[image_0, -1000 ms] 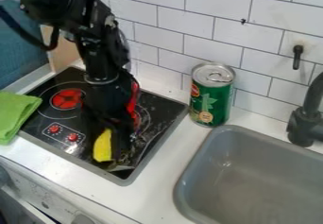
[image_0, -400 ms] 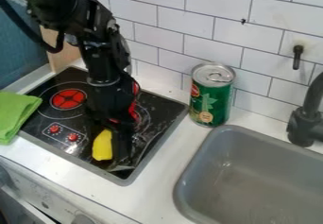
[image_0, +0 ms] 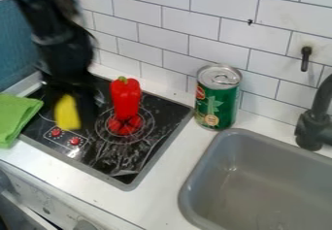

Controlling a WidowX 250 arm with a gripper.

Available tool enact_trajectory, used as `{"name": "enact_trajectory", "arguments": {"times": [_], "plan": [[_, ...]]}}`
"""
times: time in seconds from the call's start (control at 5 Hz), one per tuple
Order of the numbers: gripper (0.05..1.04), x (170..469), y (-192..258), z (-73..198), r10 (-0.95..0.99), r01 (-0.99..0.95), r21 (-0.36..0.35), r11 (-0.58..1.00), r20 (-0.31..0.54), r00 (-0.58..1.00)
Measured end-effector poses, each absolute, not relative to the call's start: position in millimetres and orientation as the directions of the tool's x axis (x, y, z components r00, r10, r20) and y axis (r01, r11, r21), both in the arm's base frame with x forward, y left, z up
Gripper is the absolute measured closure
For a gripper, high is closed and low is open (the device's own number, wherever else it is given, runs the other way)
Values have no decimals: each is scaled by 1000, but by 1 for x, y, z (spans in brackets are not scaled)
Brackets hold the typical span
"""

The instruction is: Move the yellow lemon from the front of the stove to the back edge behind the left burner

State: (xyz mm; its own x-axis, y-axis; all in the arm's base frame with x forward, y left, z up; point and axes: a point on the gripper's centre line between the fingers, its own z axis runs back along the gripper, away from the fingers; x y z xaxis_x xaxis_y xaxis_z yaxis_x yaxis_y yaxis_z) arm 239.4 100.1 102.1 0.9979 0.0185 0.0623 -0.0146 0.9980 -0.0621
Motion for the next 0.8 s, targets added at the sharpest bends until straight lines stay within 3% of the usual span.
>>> {"name": "enact_trajectory", "arguments": {"times": [0.2, 0.4, 0.8], "plan": [[256, 247, 130, 125, 62, -60, -20, 998, 119, 991], [256, 273, 158, 125, 92, -92, -7, 996, 164, 982], [256, 315, 189, 103, 167, -172, 25, 985, 135, 977]]}}
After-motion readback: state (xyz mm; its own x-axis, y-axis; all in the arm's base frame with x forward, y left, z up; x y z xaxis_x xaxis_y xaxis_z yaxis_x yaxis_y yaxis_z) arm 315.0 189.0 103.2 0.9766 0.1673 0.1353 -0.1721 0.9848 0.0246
